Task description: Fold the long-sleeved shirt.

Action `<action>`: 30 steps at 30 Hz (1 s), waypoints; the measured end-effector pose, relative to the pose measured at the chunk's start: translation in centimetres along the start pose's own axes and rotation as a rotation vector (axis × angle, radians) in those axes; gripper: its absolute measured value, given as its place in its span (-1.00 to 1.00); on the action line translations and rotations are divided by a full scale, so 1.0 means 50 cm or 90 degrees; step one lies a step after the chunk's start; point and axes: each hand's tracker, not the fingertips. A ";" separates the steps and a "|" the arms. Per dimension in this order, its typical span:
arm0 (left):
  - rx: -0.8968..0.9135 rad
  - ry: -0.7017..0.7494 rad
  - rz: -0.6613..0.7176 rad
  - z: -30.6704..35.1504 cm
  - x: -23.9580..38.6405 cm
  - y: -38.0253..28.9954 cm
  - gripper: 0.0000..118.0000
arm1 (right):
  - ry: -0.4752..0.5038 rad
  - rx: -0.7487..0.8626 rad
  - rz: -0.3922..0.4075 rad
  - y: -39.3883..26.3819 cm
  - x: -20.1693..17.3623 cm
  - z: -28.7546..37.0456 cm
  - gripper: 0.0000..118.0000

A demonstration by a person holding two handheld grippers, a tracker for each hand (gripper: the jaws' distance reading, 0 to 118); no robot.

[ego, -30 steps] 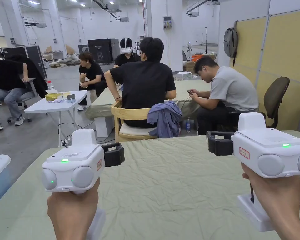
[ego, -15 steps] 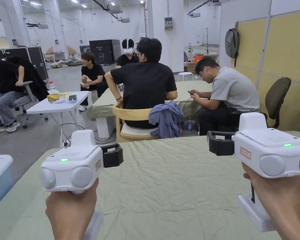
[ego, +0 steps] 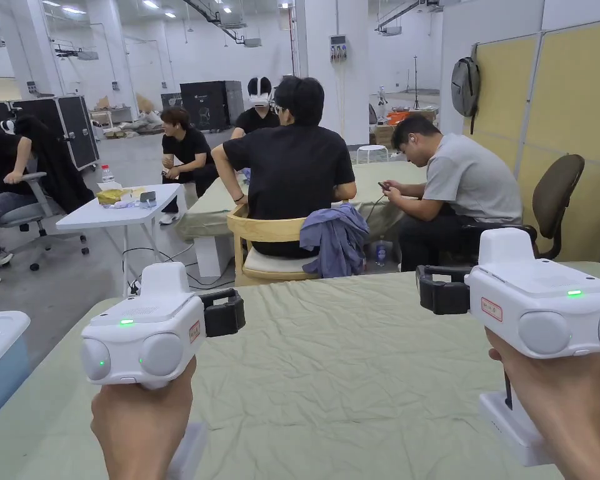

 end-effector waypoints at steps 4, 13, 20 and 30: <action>-0.001 0.001 0.001 -0.001 -0.003 -0.001 0.99 | 0.000 0.001 -0.001 0.001 -0.001 -0.001 1.00; -0.004 0.007 0.002 -0.005 -0.008 -0.003 0.99 | 0.007 0.001 0.002 0.001 -0.008 0.000 1.00; -0.007 0.008 0.001 -0.006 -0.010 -0.005 0.99 | 0.004 -0.001 -0.007 -0.003 -0.005 -0.002 1.00; -0.011 0.011 0.001 -0.009 -0.009 -0.005 0.99 | 0.003 -0.004 -0.008 -0.007 -0.005 -0.006 1.00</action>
